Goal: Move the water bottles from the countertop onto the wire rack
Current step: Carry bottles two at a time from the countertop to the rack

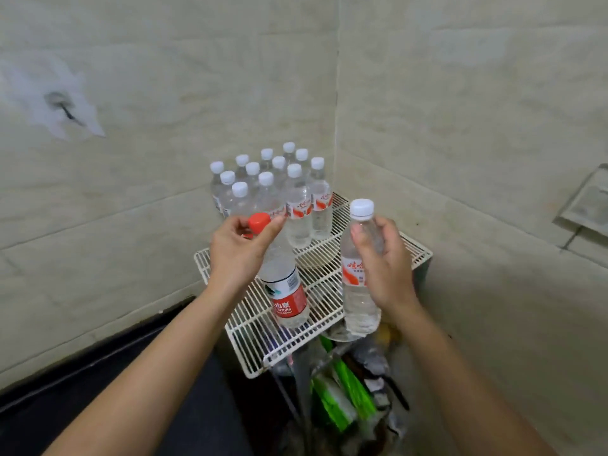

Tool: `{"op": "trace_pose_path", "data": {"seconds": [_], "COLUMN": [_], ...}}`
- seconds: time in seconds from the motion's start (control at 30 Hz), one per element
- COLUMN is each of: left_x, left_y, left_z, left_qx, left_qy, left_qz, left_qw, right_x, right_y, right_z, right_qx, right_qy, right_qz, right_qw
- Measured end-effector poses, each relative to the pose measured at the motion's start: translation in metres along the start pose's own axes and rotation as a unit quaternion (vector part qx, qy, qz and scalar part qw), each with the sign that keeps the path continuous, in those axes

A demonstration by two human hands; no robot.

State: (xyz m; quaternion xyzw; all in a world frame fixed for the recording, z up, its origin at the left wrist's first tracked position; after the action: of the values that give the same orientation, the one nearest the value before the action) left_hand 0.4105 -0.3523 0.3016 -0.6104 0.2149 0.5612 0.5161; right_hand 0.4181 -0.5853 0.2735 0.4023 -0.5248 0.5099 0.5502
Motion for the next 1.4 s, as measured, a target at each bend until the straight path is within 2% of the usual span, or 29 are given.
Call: {"op": "trace_pose_path", "data": {"seconds": [0.13, 0.27, 0.47, 0.53, 0.67, 0.77, 0.83, 0.93, 1.1, 1.27, 1.4], "left_x": [0.026, 0.029, 0.041, 0.046, 0.064, 0.097, 0.121, 0.144, 0.153, 0.153, 0.154], "left_y": [-0.026, -0.053, -0.056, -0.056, -0.041, -0.013, 0.001, 0.012, 0.017, 0.011, 0.006], "left_z": [-0.021, -0.032, -0.039, -0.039, -0.039, -0.036, -0.037, -0.046, -0.055, -0.058, -0.056], "left_qx": [-0.083, -0.16, -0.2, -0.181, -0.078, -0.009, 0.035, 0.067, 0.026, -0.011, -0.036], "left_qy": [-0.077, -0.175, -0.236, -0.217, -0.156, -0.154, -0.179, -0.173, -0.189, -0.197, -0.205], "left_qz": [0.029, 0.037, 0.051, 0.046, 0.052, 0.096, 0.141, 0.179, 0.163, 0.162, 0.173], "left_qw": [0.993, 0.971, 0.95, 0.958, 0.983, 0.983, 0.973, 0.966, 0.968, 0.967, 0.963], "right_x": [-0.022, -0.024, -0.036, -0.039, -0.055, -0.092, -0.112, -0.128, -0.132, -0.127, -0.129], "right_y": [-0.071, -0.123, -0.141, -0.144, -0.151, -0.152, -0.151, -0.153, -0.154, -0.157, -0.157], "right_z": [-0.02, -0.053, -0.096, -0.1, -0.094, -0.084, -0.078, -0.077, -0.096, -0.123, -0.137], "right_qx": [0.134, 0.251, 0.377, 0.395, 0.429, 0.471, 0.472, 0.421, 0.421, 0.39, 0.382], "right_qy": [0.036, 0.025, 0.041, 0.044, 0.087, 0.191, 0.276, 0.297, 0.241, 0.247, 0.25], "right_qz": [-0.008, 0.004, -0.007, -0.009, -0.005, -0.027, -0.035, -0.019, -0.028, 0.014, 0.005], "right_qw": [0.99, 0.968, 0.925, 0.917, 0.899, 0.861, 0.837, 0.857, 0.874, 0.887, 0.89]}}
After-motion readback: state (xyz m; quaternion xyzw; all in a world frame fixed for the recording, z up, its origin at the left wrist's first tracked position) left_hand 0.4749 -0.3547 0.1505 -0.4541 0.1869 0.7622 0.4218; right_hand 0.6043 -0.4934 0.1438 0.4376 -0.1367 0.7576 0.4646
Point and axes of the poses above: each hand's wrist, its own y-axis away from the middle knuckle, its own z-axis out of the back of the hand, x = y × z, the point moved 4 cm from there along -y, towards the middle knuckle, and after that the axes turned 12 degrees about -z, right-handed, at the moved point
